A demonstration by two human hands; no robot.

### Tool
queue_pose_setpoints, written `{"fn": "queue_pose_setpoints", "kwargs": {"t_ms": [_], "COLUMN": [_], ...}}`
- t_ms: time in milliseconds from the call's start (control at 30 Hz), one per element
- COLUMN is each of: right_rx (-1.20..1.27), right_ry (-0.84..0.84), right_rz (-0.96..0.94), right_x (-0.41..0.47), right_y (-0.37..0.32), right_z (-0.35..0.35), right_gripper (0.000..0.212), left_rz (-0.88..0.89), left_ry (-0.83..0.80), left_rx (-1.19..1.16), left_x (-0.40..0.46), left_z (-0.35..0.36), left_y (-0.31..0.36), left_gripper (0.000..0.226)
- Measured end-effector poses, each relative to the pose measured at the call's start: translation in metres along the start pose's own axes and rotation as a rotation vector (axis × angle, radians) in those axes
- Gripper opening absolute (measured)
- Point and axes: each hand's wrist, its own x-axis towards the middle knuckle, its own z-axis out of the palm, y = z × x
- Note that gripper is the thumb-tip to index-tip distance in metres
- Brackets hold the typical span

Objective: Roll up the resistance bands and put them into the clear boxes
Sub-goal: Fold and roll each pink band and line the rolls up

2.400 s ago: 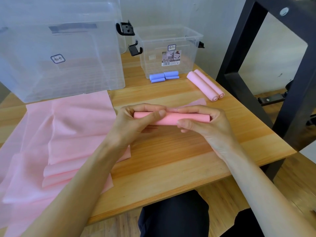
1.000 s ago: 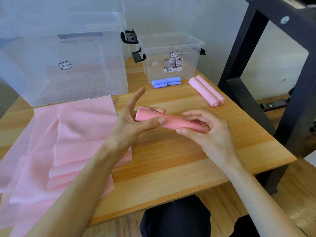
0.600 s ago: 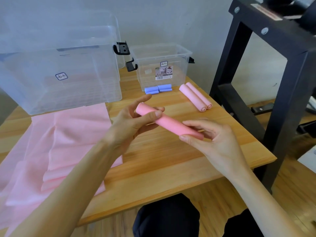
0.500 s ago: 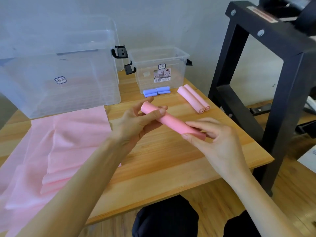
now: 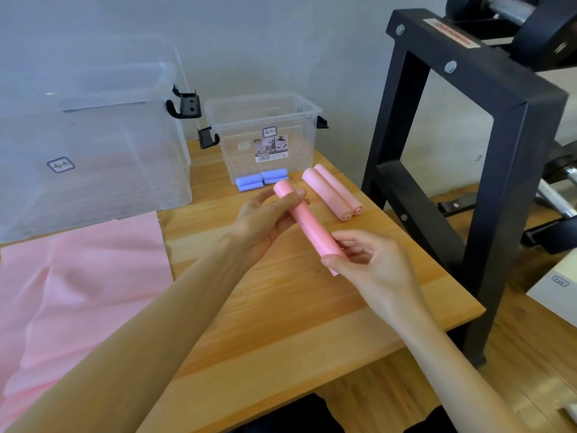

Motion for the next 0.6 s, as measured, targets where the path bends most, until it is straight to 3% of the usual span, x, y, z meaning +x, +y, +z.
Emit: {"fn": "queue_pose_setpoints", "kwargs": {"t_ms": [233, 333, 600], "right_rx": [0.067, -0.050, -0.537], "right_ry": [0.078, 0.037, 0.060], "right_rz": [0.053, 0.025, -0.189], "right_x": [0.036, 0.047, 0.064], "right_y": [0.008, 0.011, 0.018], "right_z": [-0.003, -0.001, 0.003], "right_gripper": [0.036, 0.049, 0.033], "left_rz": [-0.021, -0.028, -0.006], "left_ry": [0.034, 0.095, 0.162], "left_rx": [-0.025, -0.005, 0.279], "left_x": [0.035, 0.050, 0.086], "left_z": [0.013, 0.019, 0.026], "left_y": [-0.001, 0.001, -0.007], "left_gripper": [0.079, 0.080, 0.071]}}
